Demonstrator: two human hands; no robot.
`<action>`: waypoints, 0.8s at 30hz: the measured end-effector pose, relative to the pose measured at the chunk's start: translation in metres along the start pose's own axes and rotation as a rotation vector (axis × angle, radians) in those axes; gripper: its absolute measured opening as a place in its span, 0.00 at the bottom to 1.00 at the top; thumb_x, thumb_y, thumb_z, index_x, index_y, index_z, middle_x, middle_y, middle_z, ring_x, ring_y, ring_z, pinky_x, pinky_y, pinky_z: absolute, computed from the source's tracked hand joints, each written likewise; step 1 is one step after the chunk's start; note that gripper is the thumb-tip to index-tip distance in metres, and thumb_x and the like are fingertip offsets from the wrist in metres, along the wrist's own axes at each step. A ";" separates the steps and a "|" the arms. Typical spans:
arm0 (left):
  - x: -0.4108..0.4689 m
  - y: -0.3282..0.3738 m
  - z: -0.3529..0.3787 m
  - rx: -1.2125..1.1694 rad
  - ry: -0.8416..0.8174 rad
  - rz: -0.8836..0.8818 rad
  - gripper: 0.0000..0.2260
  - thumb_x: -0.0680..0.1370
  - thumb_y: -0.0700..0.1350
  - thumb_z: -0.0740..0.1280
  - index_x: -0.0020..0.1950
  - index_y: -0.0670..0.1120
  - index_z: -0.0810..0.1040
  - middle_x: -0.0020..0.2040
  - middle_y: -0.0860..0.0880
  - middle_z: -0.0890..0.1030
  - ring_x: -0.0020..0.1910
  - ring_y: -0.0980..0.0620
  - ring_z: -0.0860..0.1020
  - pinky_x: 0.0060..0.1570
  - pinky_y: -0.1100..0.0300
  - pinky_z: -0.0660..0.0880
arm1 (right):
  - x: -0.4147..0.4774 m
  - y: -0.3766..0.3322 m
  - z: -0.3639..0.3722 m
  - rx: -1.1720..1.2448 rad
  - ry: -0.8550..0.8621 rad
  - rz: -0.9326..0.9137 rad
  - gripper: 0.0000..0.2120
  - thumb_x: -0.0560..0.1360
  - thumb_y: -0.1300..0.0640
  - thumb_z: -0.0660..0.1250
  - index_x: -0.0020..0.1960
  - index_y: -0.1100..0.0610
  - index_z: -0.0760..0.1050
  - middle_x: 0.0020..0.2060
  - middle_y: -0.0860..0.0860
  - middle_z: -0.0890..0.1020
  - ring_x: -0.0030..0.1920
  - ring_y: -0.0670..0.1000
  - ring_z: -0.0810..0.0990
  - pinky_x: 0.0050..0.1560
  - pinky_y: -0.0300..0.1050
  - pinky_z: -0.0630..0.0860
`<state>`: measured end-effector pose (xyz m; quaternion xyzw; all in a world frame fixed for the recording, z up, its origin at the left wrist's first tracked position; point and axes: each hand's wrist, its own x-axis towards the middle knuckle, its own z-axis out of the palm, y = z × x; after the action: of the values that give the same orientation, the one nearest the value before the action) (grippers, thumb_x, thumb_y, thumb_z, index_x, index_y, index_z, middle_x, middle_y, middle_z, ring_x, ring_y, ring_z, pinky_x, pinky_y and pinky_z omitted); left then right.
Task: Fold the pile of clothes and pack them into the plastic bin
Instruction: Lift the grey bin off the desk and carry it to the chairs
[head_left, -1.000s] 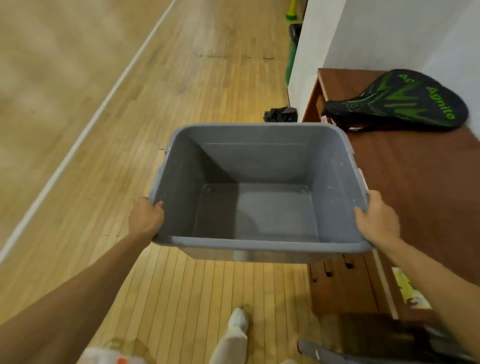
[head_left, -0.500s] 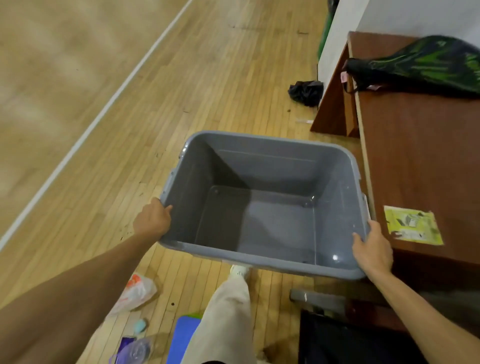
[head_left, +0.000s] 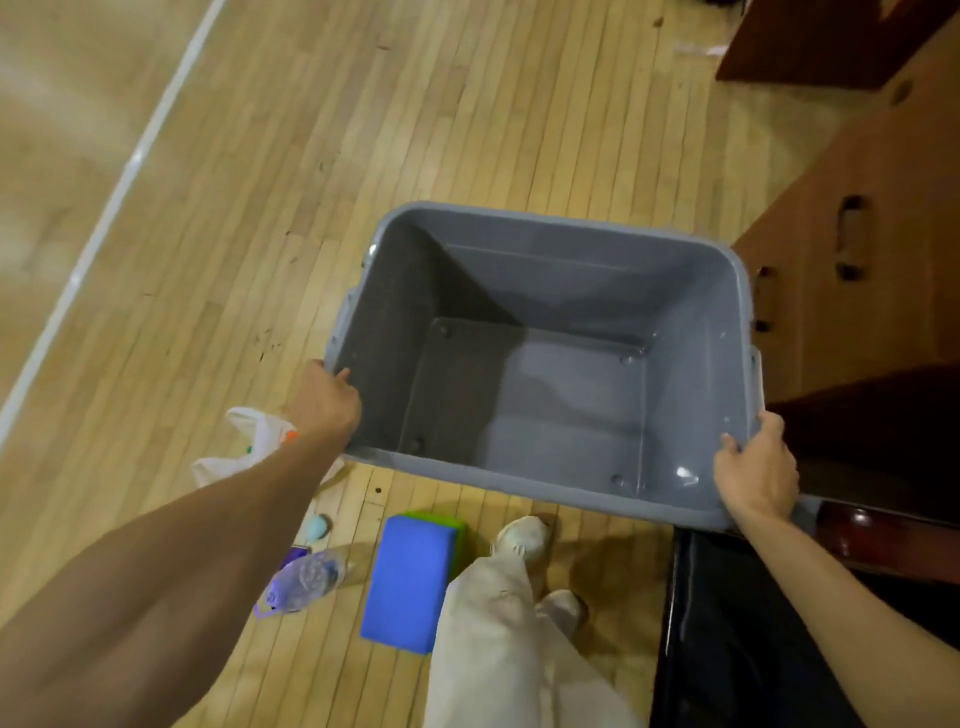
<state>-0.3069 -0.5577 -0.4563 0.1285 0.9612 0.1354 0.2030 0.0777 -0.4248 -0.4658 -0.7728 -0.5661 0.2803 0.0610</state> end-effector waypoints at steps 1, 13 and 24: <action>0.015 -0.012 0.024 0.004 -0.002 -0.013 0.13 0.82 0.48 0.59 0.59 0.40 0.69 0.52 0.39 0.77 0.48 0.40 0.75 0.44 0.49 0.68 | 0.009 0.007 0.025 -0.007 0.001 0.015 0.19 0.79 0.60 0.62 0.69 0.60 0.63 0.62 0.65 0.74 0.61 0.67 0.73 0.57 0.61 0.71; 0.136 -0.098 0.270 -0.105 -0.132 -0.043 0.14 0.81 0.48 0.60 0.63 0.41 0.68 0.51 0.42 0.74 0.46 0.43 0.73 0.45 0.50 0.72 | 0.125 0.106 0.274 0.030 -0.007 0.037 0.21 0.78 0.59 0.63 0.69 0.58 0.63 0.64 0.61 0.73 0.63 0.64 0.73 0.59 0.59 0.71; 0.126 -0.076 0.283 0.013 -0.309 0.013 0.24 0.80 0.40 0.62 0.75 0.43 0.59 0.71 0.41 0.65 0.66 0.41 0.70 0.63 0.49 0.73 | 0.122 0.106 0.277 0.009 -0.232 0.107 0.31 0.78 0.59 0.64 0.76 0.57 0.54 0.71 0.60 0.64 0.69 0.63 0.66 0.67 0.59 0.67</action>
<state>-0.3130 -0.5310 -0.7742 0.1555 0.9185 0.1092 0.3468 0.0527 -0.4131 -0.7853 -0.7640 -0.5260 0.3733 -0.0164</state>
